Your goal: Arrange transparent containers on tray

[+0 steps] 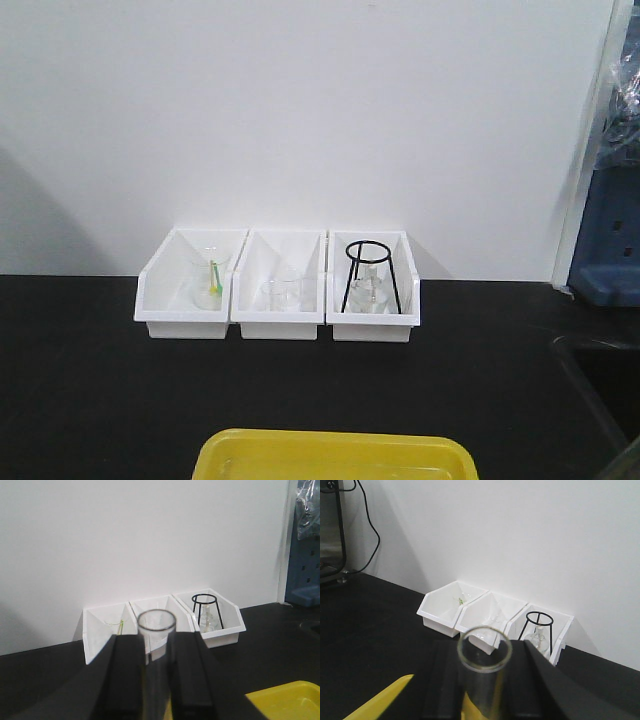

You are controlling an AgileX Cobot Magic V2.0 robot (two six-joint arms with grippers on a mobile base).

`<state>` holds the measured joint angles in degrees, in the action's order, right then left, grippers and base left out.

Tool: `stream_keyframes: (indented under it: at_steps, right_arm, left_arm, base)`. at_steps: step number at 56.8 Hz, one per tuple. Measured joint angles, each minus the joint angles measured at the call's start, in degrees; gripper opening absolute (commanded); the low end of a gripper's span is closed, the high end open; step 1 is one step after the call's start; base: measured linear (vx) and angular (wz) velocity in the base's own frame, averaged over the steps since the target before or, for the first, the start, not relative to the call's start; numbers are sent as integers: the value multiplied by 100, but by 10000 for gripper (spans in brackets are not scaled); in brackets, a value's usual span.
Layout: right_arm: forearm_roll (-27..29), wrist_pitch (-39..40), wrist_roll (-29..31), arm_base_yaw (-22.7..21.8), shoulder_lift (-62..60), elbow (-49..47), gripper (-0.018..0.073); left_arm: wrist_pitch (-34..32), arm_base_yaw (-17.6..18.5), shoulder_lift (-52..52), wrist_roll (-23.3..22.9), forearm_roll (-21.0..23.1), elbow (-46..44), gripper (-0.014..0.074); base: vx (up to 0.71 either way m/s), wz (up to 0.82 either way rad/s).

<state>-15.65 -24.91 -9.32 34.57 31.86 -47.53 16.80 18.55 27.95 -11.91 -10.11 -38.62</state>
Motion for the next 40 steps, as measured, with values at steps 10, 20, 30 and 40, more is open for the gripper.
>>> stream_keyframes:
  at_steps: [10,20,30,40]
  right_arm:
    - [0,0,0,0,0,0,12]
    - [0,-30,-98,0,29,0,12]
    - [-83,-398,-837,0,641,0,12]
    - [-250,-345,-1905,0,1683,0,12]
  left_arm:
    - [0,0,0,0,0,0,132]
    - [47,0,13,-34,0,0,132]
    - [530,0,610,-14,537,-31,132]
    - [367,184,1865,779,1893,-31,132]
  base:
    - [0,0]
    - [0,0]
    - [0,0]
    - [0,0]
